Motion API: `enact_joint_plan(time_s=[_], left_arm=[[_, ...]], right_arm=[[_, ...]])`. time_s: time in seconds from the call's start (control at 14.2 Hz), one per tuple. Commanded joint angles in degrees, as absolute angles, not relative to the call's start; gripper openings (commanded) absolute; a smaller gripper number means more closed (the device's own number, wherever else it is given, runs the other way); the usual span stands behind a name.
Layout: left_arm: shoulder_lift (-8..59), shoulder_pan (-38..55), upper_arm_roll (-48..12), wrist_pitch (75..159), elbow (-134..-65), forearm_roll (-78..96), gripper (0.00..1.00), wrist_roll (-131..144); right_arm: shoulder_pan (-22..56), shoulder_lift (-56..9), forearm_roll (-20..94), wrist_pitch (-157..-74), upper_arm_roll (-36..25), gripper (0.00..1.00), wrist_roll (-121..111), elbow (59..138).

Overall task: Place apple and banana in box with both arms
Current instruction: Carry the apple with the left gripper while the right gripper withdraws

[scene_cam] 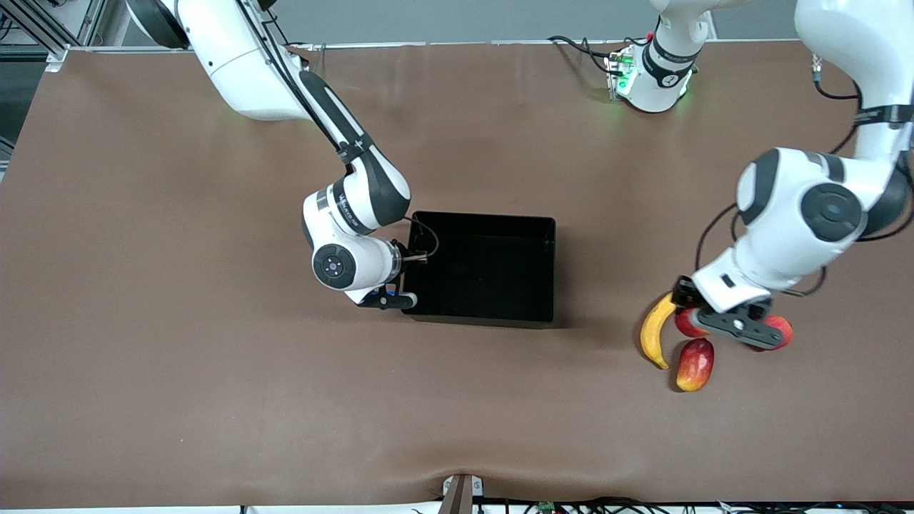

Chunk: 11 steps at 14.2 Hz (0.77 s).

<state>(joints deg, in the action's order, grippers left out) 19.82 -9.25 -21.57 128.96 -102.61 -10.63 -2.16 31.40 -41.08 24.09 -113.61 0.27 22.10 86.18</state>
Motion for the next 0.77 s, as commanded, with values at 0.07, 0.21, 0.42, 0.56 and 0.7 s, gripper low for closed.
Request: enact_joint_plan(time_s=[0.07,0.21,0.42,0.56,0.7], left_arm=[[14.5,-9.8,-26.6,134.1,-111.6,-9.5,0.0,7.2],[14.6,-9.5,-30.4,134.1,-112.0,-10.0,0.0,15.3],[15.6,-7.7,-33.7,134.2,-112.1,-10.3,0.0,23.1],[16.3,-4.1,-33.8,134.2,-112.0,-10.3,0.0,27.3],[17.5,-0.5,-33.7,134.3,-111.9,-11.3,0.0,32.3]], right_arm=[[31.1,-41.5,26.7,-114.7,-0.4,1.0,22.4,84.6],[30.7,-40.6,26.8,-114.0,-0.4,1.0,22.5,84.3],[30.8,-36.1,26.2,-110.7,-0.6,1.0,23.5,83.8],[32.0,-33.0,22.6,-110.6,-0.9,1.0,27.7,83.0],[33.0,-31.7,8.5,-110.4,-0.7,1.0,30.4,83.0]])
